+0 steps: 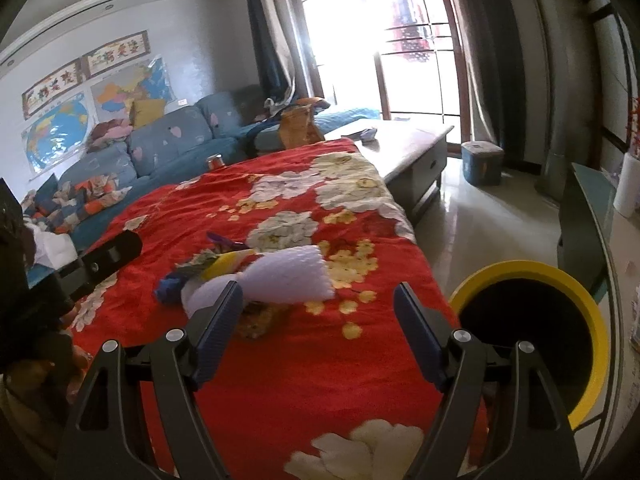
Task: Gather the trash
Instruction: 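Move both open tools back over the remaining trash on the bedspread, then grasp the blue plastic bag with the left tool while the right tool grasps a white foam sleeve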
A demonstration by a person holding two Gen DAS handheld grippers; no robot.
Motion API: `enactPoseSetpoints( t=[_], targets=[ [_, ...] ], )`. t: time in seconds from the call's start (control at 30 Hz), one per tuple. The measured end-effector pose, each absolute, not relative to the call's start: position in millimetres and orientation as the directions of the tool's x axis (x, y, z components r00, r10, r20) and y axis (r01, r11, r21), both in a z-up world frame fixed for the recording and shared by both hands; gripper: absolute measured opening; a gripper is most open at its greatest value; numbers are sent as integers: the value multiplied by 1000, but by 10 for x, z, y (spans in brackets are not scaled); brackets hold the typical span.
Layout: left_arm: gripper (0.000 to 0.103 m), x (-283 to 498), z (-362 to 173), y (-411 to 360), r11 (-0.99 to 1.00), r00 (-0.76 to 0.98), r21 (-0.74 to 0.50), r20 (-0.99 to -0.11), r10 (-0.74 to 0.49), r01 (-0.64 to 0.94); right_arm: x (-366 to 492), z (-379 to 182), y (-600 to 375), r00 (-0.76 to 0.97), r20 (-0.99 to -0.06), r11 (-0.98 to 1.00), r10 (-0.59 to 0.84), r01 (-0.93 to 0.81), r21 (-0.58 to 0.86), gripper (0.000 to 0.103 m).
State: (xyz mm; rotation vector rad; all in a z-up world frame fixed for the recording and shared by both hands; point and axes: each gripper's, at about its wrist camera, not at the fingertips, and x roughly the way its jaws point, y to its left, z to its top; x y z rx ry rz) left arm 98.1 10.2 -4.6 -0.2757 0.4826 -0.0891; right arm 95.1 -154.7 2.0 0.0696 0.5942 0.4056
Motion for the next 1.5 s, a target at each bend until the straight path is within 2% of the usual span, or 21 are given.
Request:
enactPoseSetpoints(
  t=[0.33,0.53,0.83,1.0,1.13,1.17,1.23,1.33,1.43,1.5],
  targets=[
    [92,956,-213,630,945,871,-308,-488,-60,-108,1077,18,-1212,728,-545,904,416,-395,163,75],
    [92,1011,-444,918,931,833,-325,-551,-43,-167,1262,-55,-1137,723,-565,912,397,-378,156,75],
    [59,1153,-784,1060,905,774,-400,-616,-146,-148,1586,-232,-1166,707,-606,929,364,-325,179,75],
    [55,1257,-859,1035,887,758,-442,-621,-198,-131,1742,-331,-1199,673,-632,923,384,-308,232,75],
    [44,1326,-911,1014,877,744,-464,-629,-225,-127,1799,-397,-1223,645,-640,909,417,-307,283,75],
    [39,1336,-919,1005,876,741,-465,-632,-230,-125,1806,-405,-1226,639,-640,905,426,-308,295,74],
    [25,1352,-936,993,874,734,-473,-634,-246,-116,1824,-434,-1233,615,-642,889,458,-315,333,68],
    [14,1348,-962,1011,867,732,-485,-632,-254,-117,1831,-459,-1218,581,-642,865,501,-335,372,48],
    [8,1310,-963,1056,856,739,-502,-621,-260,-121,1750,-419,-1204,582,-631,858,513,-366,360,29],
    [7,1283,-955,1084,852,745,-508,-616,-257,-126,1698,-378,-1204,589,-624,857,514,-374,353,23]
  ],
)
